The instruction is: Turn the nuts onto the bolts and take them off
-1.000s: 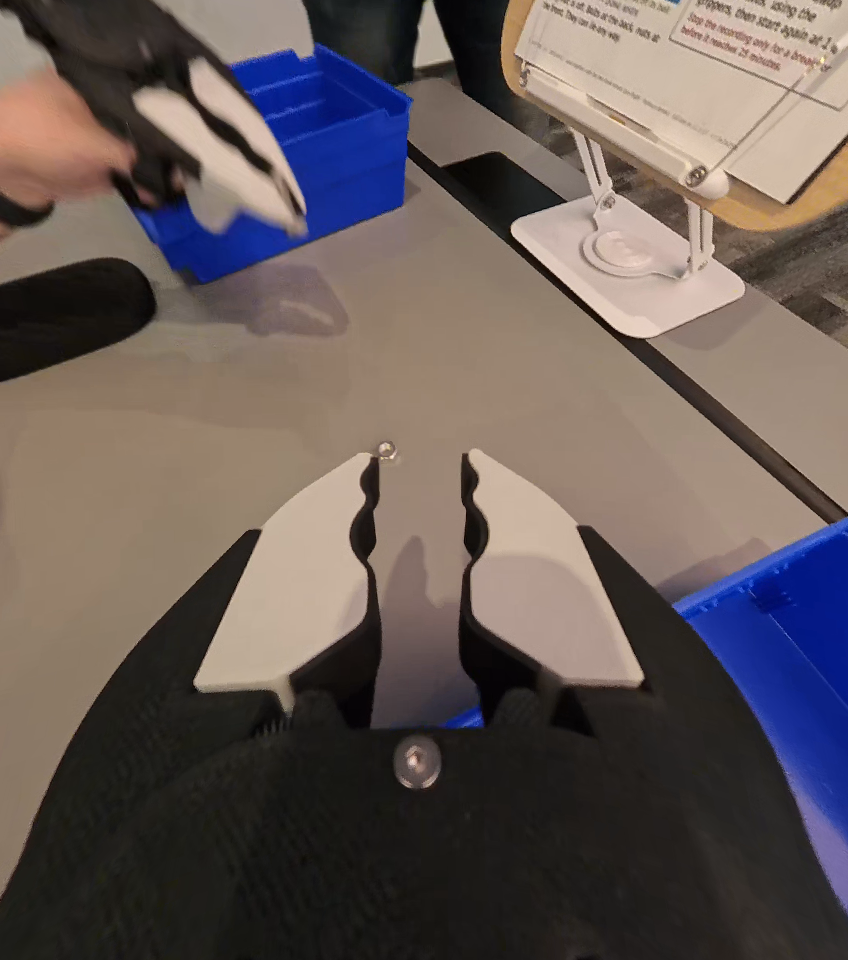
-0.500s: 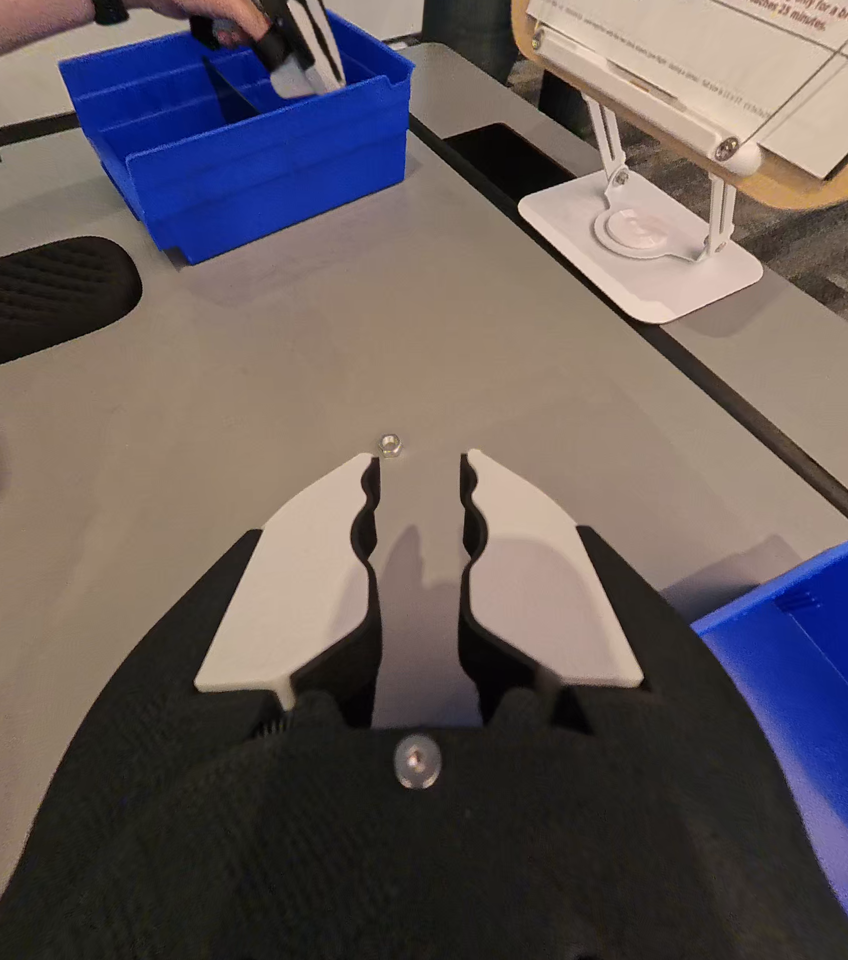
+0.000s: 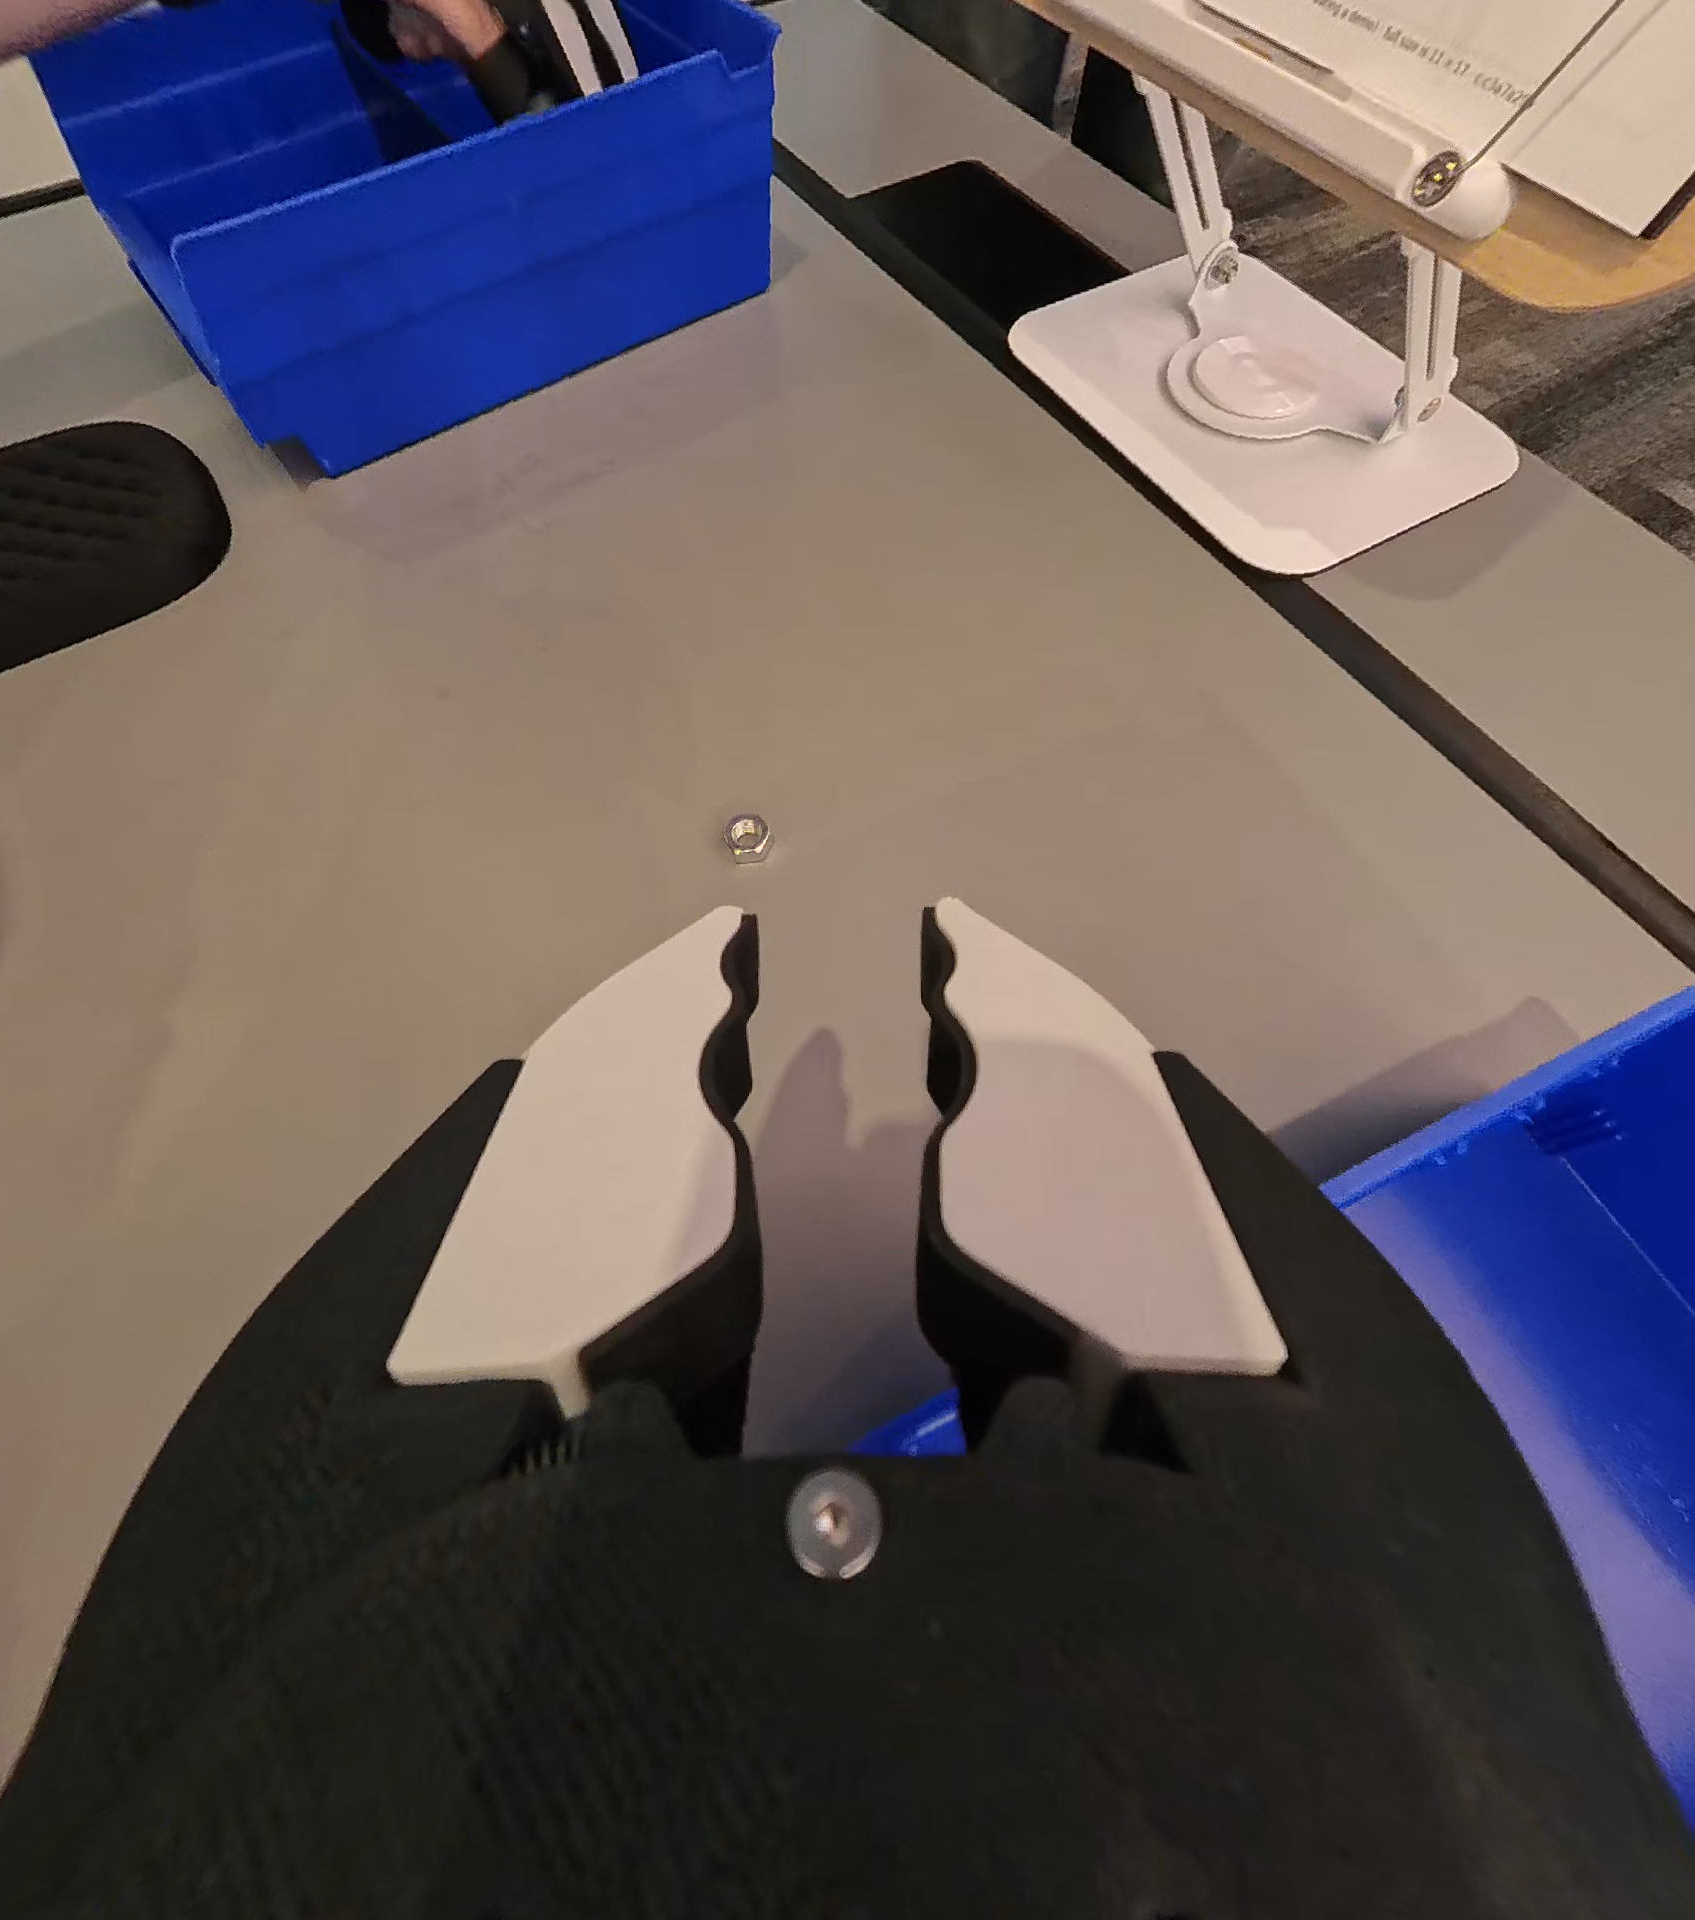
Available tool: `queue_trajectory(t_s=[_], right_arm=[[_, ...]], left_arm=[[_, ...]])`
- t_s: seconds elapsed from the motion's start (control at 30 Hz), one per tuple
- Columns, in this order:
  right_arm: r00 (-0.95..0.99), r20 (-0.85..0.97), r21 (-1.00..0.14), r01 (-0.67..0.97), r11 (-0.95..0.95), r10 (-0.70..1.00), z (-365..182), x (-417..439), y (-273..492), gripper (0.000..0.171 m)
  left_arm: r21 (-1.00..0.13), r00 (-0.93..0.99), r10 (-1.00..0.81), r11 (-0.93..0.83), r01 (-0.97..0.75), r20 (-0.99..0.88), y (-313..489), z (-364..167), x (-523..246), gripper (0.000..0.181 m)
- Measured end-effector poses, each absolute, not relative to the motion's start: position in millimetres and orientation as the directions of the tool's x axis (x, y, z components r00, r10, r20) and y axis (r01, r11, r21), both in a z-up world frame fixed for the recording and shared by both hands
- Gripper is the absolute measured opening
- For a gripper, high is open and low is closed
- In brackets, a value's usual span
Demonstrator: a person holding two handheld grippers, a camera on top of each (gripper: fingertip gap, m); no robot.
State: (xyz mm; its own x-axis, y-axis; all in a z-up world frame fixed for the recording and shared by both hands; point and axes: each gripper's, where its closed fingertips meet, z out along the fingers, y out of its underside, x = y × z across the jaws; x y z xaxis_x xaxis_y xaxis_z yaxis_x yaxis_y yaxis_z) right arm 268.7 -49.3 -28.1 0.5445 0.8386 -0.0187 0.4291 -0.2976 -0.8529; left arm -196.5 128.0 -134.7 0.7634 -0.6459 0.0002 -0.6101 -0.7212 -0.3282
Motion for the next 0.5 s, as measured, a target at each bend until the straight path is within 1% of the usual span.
queue_trajectory(t_s=[0.07,0.1,0.17,0.23,0.27,0.3,0.37,0.43,0.5], right_arm=[[0.545,-0.017,-0.861,0.418,-0.289,0.838,-24,271,-50,0.031],[0.546,-0.016,-0.866,0.411,-0.284,0.838,-21,272,-51,0.031],[0.55,-0.008,-0.878,0.396,-0.27,0.835,-15,275,-52,0.031],[0.556,-0.013,-0.891,0.371,-0.262,0.831,-10,279,-52,0.031],[0.556,-0.024,-0.898,0.354,-0.263,0.831,-8,280,-52,0.031],[0.555,-0.036,-0.904,0.337,-0.264,0.831,-7,282,-52,0.031],[0.557,-0.056,-0.913,0.307,-0.268,0.829,-6,284,-50,0.031],[0.55,-0.082,-0.918,0.283,-0.278,0.831,-6,285,-50,0.031],[0.543,-0.093,-0.918,0.277,-0.282,0.835,-8,285,-51,0.031]], left_arm=[[-0.39,0.783,-0.622,-0.716,-0.579,-0.019,127,-112,-200,0.026],[-0.447,0.793,-0.607,-0.698,-0.559,-0.043,126,-93,-202,0.024],[-0.615,0.797,-0.6,-0.602,-0.509,-0.071,115,-41,-190,0.023],[-0.755,0.73,-0.683,-0.459,-0.468,-0.037,81,9,-145,0.022],[-0.793,0.699,-0.713,-0.391,-0.468,-0.06,64,26,-120,0.022],[-0.805,0.66,-0.743,-0.324,-0.498,-0.11,46,34,-93,0.022],[-0.815,0.583,-0.792,-0.209,-0.54,-0.182,12,32,-31,0.025],[-0.832,0.459,-0.877,-0.145,-0.535,-0.142,-28,12,42,0.025],[-0.802,0.36,-0.93,-0.162,-0.574,-0.07,-56,-29,100,0.029]])
